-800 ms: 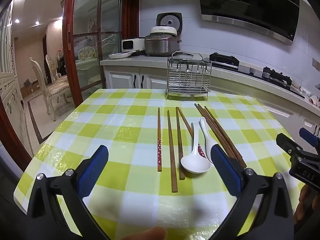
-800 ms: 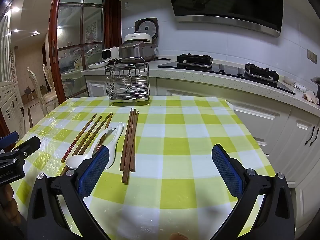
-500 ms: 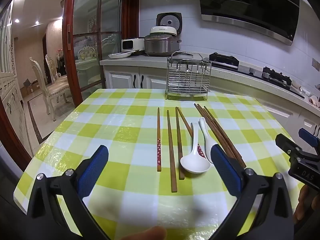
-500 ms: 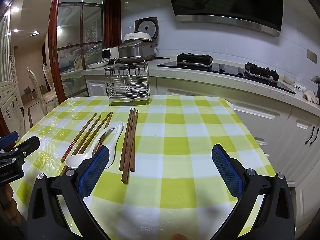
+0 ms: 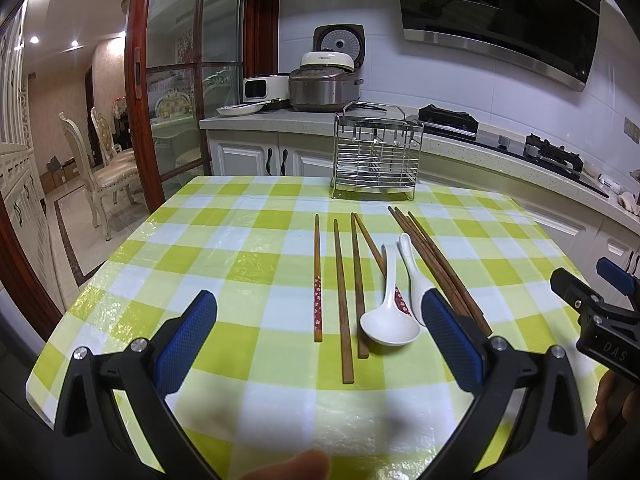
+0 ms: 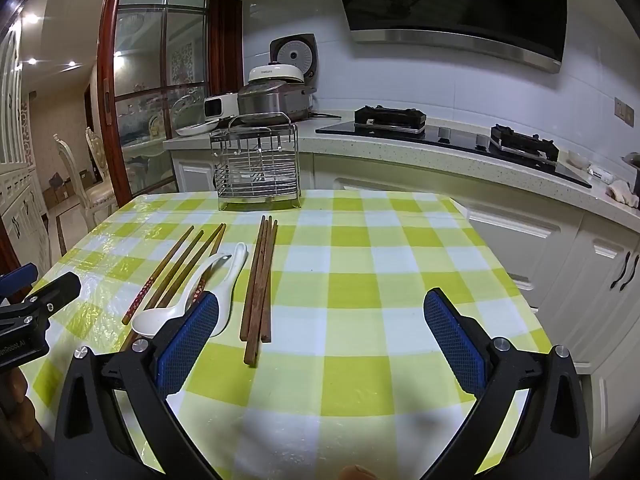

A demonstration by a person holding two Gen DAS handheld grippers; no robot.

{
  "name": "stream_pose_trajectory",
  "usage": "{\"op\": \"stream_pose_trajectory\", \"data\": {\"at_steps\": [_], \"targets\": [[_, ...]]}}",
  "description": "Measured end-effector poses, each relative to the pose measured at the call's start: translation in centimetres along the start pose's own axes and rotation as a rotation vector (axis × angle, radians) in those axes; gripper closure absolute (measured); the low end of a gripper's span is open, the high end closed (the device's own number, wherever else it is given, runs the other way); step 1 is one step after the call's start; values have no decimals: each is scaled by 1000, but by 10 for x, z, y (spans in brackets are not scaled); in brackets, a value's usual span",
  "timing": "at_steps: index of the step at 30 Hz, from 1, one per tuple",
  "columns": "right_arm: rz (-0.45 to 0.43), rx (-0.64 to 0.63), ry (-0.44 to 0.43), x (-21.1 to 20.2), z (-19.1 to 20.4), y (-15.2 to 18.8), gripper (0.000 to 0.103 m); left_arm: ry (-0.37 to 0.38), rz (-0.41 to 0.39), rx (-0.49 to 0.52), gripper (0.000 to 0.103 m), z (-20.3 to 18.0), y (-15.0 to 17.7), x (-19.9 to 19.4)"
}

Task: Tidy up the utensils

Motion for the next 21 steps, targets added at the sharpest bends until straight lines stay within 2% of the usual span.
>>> {"op": "stream_pose_trajectory", "data": {"at_steps": [21], "targets": [[0, 1, -1, 0, 0, 0, 7, 2, 0, 0, 4, -4, 1, 1]]}}
Point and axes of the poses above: each gripper's, at about its wrist camera, not at the fingertips, and x roughly the way its jaws point, z to its left, y to its underside, the point moved 3 cm from there along x, roughly the way its jaws point, and after that the axes turned 11 degrees about y, right-handed, at the moved point
